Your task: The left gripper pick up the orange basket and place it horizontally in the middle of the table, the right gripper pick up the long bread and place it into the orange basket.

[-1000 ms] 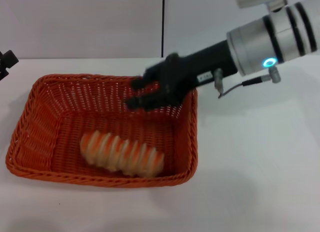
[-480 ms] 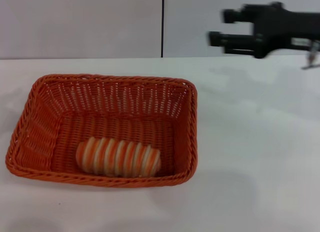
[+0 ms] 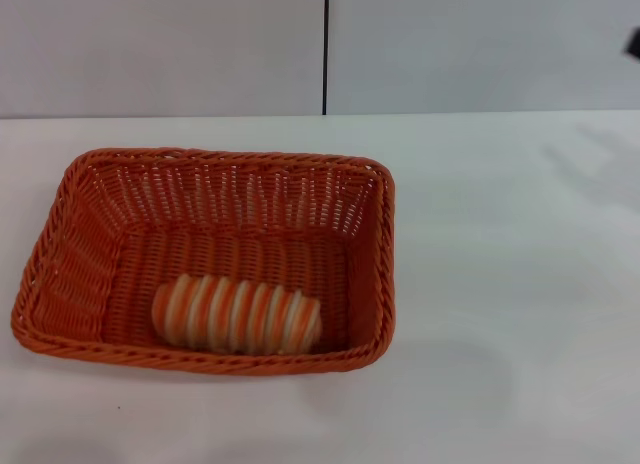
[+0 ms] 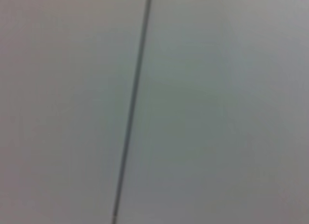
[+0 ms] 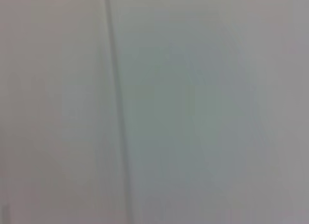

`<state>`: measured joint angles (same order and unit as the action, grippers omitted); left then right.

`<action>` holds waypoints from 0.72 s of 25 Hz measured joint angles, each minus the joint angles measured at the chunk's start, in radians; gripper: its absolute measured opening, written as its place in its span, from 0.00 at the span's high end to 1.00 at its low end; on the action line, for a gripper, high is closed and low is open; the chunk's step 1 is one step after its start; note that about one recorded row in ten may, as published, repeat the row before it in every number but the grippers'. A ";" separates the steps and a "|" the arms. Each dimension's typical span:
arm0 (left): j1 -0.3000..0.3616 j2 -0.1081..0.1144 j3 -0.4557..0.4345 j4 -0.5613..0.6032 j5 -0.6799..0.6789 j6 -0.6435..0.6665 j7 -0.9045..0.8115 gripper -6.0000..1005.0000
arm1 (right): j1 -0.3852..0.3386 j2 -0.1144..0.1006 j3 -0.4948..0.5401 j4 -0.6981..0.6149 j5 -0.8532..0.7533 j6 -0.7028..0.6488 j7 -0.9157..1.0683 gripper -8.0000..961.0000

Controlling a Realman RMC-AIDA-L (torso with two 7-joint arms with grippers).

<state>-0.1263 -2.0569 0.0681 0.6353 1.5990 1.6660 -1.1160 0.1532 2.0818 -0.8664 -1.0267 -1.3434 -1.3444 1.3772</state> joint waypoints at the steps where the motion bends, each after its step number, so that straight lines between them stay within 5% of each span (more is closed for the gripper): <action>1: 0.002 0.000 -0.014 -0.009 0.000 0.003 0.008 0.39 | 0.000 0.000 0.000 0.000 0.000 0.000 0.000 0.32; 11: 0.022 -0.003 -0.130 -0.171 -0.002 0.025 0.162 0.40 | -0.071 0.002 0.021 0.387 0.572 -0.154 -0.554 0.32; 18: 0.038 -0.003 -0.171 -0.288 -0.002 0.036 0.339 0.40 | -0.043 0.001 0.021 0.589 0.733 -0.183 -0.752 0.32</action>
<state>-0.0881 -2.0601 -0.1033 0.3472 1.5970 1.7024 -0.7766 0.1098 2.0824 -0.8452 -0.4373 -0.6107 -1.5270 0.6254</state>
